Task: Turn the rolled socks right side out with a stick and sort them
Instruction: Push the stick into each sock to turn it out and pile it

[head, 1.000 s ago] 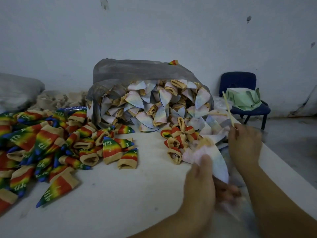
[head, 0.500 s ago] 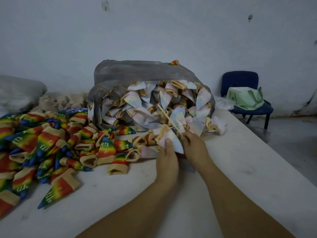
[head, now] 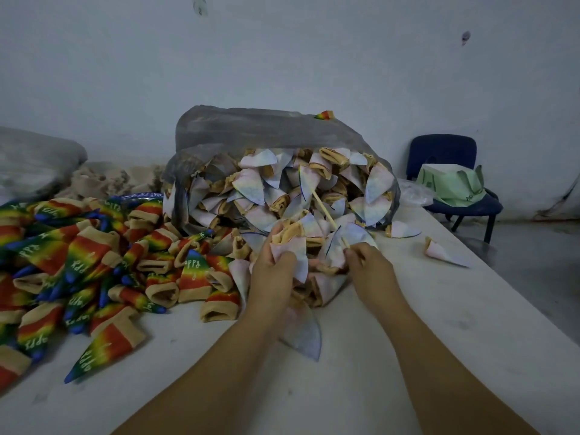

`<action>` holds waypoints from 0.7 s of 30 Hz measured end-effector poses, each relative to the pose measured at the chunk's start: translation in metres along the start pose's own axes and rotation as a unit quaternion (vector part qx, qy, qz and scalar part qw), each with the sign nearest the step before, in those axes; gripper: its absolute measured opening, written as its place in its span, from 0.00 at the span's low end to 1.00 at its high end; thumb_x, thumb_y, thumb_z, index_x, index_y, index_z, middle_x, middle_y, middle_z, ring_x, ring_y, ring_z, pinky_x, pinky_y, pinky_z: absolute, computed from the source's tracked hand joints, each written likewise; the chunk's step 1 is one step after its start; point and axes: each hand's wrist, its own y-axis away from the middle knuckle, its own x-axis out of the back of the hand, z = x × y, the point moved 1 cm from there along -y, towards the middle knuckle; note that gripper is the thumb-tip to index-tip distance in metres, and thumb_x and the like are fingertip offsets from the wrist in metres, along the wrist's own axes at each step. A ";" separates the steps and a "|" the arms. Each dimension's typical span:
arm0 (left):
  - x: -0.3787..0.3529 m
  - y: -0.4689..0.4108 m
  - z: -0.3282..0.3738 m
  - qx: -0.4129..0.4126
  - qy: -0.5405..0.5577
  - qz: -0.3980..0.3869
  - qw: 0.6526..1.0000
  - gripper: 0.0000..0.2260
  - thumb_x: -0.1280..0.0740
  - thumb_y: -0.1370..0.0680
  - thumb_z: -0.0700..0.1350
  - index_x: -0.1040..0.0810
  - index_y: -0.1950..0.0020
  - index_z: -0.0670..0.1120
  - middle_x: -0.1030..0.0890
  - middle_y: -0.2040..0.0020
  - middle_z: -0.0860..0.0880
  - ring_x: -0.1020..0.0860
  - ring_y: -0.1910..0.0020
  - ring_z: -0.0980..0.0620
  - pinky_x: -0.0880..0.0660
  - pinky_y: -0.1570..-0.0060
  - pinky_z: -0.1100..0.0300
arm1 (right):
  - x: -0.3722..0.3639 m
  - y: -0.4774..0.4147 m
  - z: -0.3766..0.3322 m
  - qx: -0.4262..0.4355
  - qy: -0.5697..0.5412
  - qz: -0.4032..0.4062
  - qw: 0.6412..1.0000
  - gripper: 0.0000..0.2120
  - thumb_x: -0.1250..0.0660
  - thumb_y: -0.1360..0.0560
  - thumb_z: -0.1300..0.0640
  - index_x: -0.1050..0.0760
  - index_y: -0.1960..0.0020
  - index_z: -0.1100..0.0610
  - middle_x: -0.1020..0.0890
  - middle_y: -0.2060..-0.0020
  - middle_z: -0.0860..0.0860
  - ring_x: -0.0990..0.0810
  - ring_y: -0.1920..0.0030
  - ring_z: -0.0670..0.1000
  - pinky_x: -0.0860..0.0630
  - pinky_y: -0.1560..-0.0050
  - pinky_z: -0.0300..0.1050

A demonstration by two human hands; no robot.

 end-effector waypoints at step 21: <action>0.004 0.007 -0.018 -0.223 -0.213 -0.114 0.945 0.17 0.44 0.19 0.41 0.31 0.33 0.58 0.23 0.37 0.56 0.27 0.36 0.64 0.30 0.37 0.68 | -0.026 0.025 -0.046 -0.027 -0.332 -0.056 0.941 0.08 0.37 0.25 0.43 0.24 0.53 0.45 0.17 0.62 0.40 0.19 0.61 0.37 0.26 0.66 0.29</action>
